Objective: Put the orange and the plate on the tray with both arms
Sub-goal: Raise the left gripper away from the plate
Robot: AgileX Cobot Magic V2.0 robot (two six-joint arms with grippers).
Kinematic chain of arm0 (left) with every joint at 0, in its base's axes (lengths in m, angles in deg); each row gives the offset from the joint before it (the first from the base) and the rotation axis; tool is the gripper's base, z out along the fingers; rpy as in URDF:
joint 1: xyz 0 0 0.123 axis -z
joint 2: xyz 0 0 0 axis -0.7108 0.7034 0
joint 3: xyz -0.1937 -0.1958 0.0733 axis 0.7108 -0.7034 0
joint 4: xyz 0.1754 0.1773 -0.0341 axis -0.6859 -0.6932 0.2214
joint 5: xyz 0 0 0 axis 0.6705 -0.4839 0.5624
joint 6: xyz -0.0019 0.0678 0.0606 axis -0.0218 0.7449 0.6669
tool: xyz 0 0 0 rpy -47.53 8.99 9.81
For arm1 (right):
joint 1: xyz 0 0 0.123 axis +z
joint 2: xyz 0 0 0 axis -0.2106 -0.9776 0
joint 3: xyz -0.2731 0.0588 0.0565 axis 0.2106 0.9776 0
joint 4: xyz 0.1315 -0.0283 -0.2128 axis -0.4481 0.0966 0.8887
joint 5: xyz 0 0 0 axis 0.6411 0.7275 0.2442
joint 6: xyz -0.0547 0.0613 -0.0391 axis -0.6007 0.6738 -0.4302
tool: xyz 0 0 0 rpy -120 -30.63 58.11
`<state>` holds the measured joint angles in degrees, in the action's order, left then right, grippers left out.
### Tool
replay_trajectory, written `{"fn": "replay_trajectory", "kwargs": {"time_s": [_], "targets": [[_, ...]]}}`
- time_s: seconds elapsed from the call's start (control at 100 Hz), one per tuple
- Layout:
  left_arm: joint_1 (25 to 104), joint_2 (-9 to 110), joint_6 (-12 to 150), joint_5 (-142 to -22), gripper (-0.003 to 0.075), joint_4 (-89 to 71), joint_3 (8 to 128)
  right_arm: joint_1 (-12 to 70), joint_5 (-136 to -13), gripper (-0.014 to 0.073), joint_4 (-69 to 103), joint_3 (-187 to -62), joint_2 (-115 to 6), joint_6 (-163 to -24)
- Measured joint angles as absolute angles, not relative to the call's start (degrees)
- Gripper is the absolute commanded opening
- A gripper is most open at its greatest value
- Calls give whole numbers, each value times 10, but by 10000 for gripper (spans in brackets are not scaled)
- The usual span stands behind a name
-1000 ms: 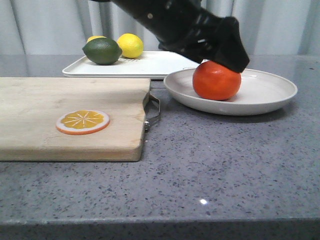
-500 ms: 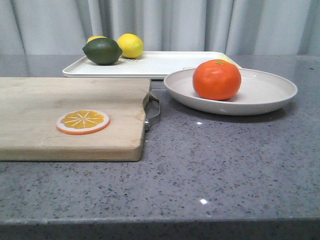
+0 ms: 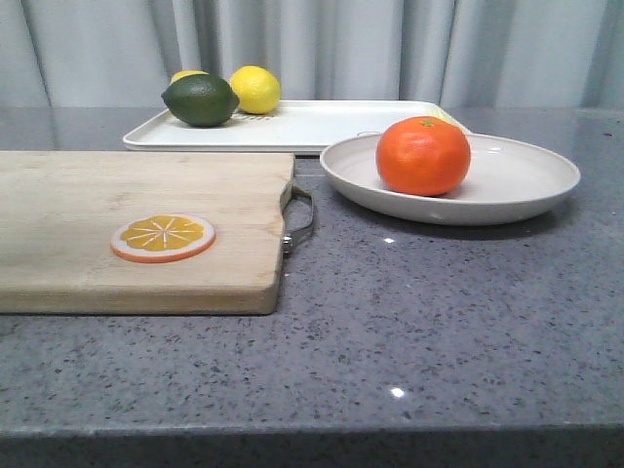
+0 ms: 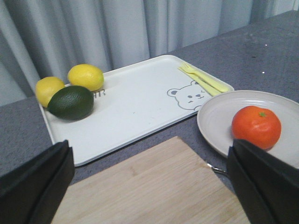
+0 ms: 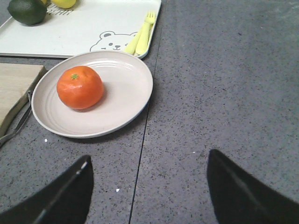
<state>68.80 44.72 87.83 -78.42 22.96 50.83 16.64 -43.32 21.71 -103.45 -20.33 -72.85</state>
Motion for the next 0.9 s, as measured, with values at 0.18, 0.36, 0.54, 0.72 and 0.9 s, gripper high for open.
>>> {"fn": "replay_trajectory", "kwargs": {"time_s": [0.18, 0.36, 0.54, 0.72, 0.9], "targets": [[688, 387, 877, -738, 638, 242, 420, 166, -432, 522, 218, -1034, -203, -728], [688, 365, 877, -728, 638, 242, 383, 166, -440, 522, 218, -1034, -210, -728], [688, 365, 877, -724, 638, 244, 383, 166, -499, 517, 216, -1034, -261, -728], [688, 365, 877, -724, 638, 244, 383, 166, -569, 517, 163, -1035, -375, -733], [688, 365, 877, -724, 638, 244, 383, 166, -634, 517, 79, -1039, -503, -774]]}}
